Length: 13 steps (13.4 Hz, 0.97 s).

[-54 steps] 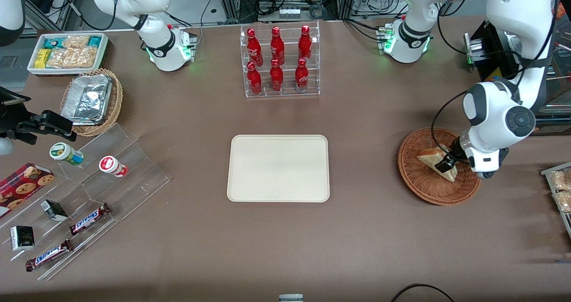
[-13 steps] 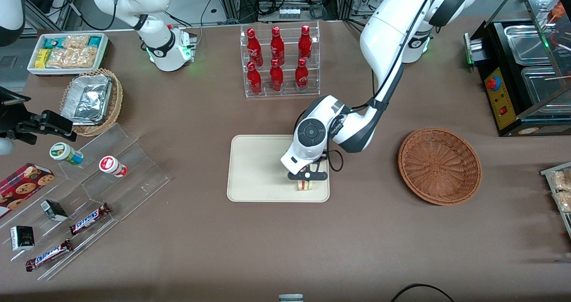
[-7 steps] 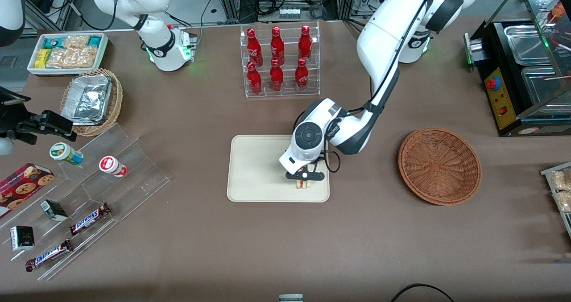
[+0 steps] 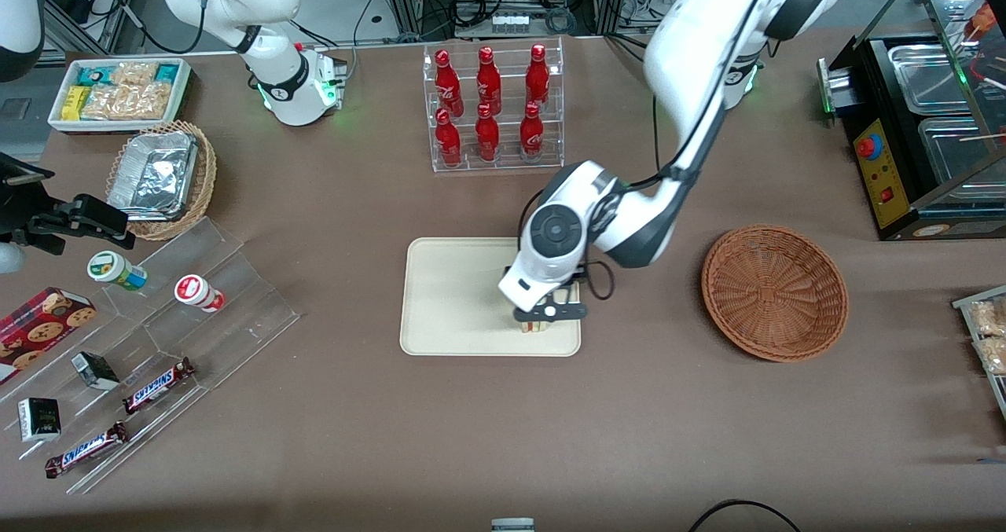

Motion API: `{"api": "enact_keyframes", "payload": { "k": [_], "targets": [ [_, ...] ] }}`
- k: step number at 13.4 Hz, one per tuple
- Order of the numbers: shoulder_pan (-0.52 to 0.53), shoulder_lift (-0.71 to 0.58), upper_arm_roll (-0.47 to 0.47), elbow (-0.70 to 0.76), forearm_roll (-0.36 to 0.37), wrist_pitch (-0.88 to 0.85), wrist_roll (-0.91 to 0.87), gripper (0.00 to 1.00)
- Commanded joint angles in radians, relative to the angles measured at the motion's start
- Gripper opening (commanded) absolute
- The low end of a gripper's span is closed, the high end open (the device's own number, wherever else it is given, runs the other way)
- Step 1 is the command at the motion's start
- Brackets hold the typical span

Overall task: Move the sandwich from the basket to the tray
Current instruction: 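Lower the sandwich onto the tray and open the left gripper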

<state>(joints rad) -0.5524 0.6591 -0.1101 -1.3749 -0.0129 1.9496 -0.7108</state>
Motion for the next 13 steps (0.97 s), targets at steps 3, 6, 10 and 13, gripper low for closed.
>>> {"api": "enact_keyframes", "payload": {
  "k": [3, 6, 10, 13],
  "targets": [
    [0.184, -0.231, 0.0, -0.071, 0.001, -0.156, 0.051, 1.0],
    [0.31, -0.355, 0.0, -0.156, 0.002, -0.166, 0.114, 1.0],
    [0.449, -0.58, 0.0, -0.356, 0.005, -0.172, 0.258, 1.0],
    [0.512, -0.693, 0.001, -0.4, 0.01, -0.248, 0.376, 1.0]
  ]
}}
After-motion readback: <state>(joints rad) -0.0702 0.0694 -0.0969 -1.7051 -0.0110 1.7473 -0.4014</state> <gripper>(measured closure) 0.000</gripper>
